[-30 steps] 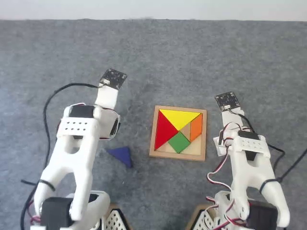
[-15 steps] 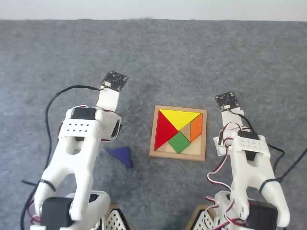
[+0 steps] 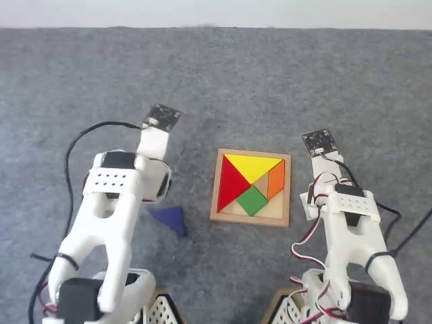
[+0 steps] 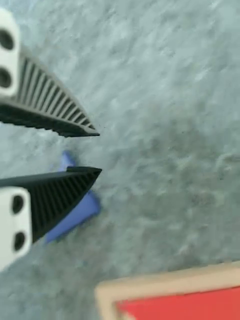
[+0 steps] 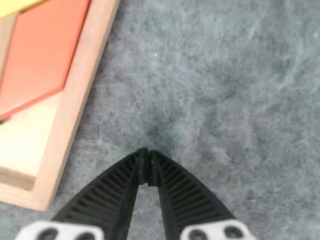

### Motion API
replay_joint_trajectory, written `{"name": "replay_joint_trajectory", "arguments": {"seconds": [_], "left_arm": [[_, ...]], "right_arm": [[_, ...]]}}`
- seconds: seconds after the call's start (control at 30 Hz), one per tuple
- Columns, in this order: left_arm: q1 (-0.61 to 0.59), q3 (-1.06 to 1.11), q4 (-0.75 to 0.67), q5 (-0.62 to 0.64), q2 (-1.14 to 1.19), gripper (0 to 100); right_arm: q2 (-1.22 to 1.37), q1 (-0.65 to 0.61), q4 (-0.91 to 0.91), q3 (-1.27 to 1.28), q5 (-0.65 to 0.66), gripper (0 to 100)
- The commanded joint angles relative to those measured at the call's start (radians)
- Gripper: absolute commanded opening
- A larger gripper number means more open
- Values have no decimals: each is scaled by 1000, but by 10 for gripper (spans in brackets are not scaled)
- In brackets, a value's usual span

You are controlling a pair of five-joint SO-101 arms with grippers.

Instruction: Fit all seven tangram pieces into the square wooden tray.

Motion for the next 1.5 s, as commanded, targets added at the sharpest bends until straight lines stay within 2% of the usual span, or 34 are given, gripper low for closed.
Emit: {"name": "replay_joint_trajectory", "arguments": {"seconds": [0.0,0.17,0.3,0.4,0.47,0.6,0.7,0.8,0.9,1.1,1.3,1.47], "left_arm": [[109,-35,138,-29,-109,101],[336,10,296,-160,-192,103],[377,19,315,-232,-158,135],[319,2,288,-152,-57,217],[255,-5,245,-58,18,227],[127,-64,259,44,138,186],[37,-124,298,183,209,132],[-14,-170,299,275,273,98],[9,-199,299,288,359,129],[41,-236,276,284,497,295],[38,-248,127,282,473,298],[89,-255,114,285,453,298]], "right_arm": [[-8,-1,-21,-25,5,8],[-8,-1,-21,-25,8,8],[-8,-1,-21,-25,11,8],[-8,-1,-21,-25,11,8],[-8,-1,-21,-25,11,8],[-8,-1,-21,-25,11,8],[-8,-1,-21,-25,11,8],[-8,-1,-21,-25,11,8],[-8,-1,-21,-25,11,8],[-8,-1,-21,-25,9,8],[-8,-1,-21,-25,8,8],[-8,-1,-21,-25,8,8]]}}
